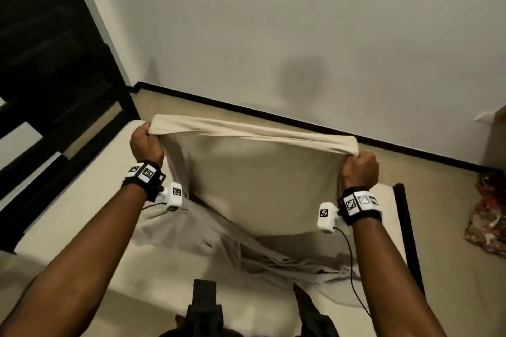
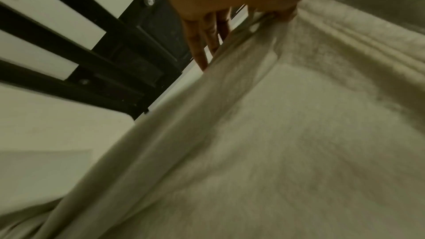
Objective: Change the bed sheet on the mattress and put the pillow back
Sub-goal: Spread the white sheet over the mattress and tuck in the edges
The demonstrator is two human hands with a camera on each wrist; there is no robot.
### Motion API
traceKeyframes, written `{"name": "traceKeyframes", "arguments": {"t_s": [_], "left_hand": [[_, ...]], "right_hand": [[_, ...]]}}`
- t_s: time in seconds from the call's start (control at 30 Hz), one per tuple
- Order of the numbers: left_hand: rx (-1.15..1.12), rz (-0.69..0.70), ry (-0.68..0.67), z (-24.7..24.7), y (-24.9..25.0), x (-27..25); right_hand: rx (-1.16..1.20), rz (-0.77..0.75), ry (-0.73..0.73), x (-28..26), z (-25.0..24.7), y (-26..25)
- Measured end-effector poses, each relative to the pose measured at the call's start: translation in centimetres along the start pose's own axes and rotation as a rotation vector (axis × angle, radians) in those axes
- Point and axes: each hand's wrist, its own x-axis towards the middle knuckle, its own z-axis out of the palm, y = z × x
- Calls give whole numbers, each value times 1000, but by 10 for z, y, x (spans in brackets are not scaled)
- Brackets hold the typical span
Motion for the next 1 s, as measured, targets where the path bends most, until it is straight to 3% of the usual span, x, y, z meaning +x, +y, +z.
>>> {"name": "traceKeyframes", "arguments": {"t_s": [0.1, 0.2, 0.27, 0.33, 0.47, 0.53, 0.63, 0.7, 0.77, 0.9, 1.0], "left_hand": [[-52, 77, 78, -16, 46, 30], [-39, 290, -16, -30, 76, 35], [94, 391, -157, -33, 72, 26], [280, 440, -385, -32, 51, 7], [844, 515, -891, -24, -18, -39], [1127, 511, -966, -19, -52, -58], [1257, 373, -777, -14, -75, -77], [1196, 223, -669, -12, -75, -81], [1116, 111, -588, -15, -73, -78], [988, 86, -367, -22, -65, -64], [940, -53, -260, -28, -44, -51]], "right_hand": [[204, 139, -62, 20, -15, -33], [537, 289, -193, 33, -22, -51], [776, 417, -337, 29, -25, -51], [918, 582, -379, 27, -23, -34], [881, 686, -343, 29, -7, 32], [759, 750, -328, 28, 0, 63], [276, 610, -311, 18, 4, 94], [-74, 539, -316, 14, 6, 115], [-317, 519, -230, 11, 7, 130], [-293, 440, -148, 6, 6, 136], [-158, 480, -140, 19, 3, 124]]}}
